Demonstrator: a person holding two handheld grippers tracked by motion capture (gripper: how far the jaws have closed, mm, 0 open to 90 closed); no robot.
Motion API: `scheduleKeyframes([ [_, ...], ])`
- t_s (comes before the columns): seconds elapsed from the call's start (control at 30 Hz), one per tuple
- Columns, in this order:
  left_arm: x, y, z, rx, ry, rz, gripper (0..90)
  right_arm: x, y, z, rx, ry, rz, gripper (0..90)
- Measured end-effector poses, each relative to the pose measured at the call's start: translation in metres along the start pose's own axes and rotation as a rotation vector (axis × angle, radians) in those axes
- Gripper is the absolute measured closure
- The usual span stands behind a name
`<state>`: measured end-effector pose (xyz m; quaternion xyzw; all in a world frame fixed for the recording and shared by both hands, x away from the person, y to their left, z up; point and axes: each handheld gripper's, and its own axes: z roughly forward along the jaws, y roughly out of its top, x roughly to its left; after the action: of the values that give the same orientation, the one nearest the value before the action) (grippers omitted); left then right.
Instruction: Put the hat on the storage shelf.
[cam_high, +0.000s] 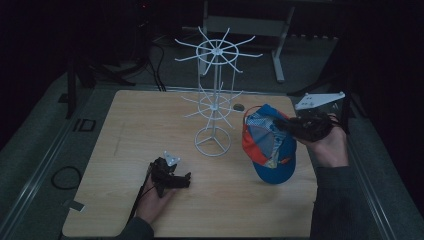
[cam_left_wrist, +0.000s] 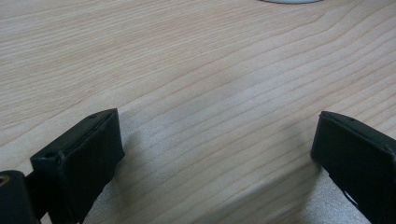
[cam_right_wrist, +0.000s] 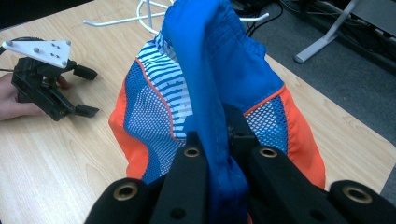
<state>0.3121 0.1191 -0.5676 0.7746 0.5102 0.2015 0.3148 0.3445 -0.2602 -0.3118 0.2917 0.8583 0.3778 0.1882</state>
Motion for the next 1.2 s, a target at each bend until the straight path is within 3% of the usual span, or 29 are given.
scheduleKeyframes([
  [1.2,0.000,0.000,0.000,0.000,0.000,0.000,2.5,-0.002,0.018,-0.014,-0.085,0.013,0.004,88.1],
])
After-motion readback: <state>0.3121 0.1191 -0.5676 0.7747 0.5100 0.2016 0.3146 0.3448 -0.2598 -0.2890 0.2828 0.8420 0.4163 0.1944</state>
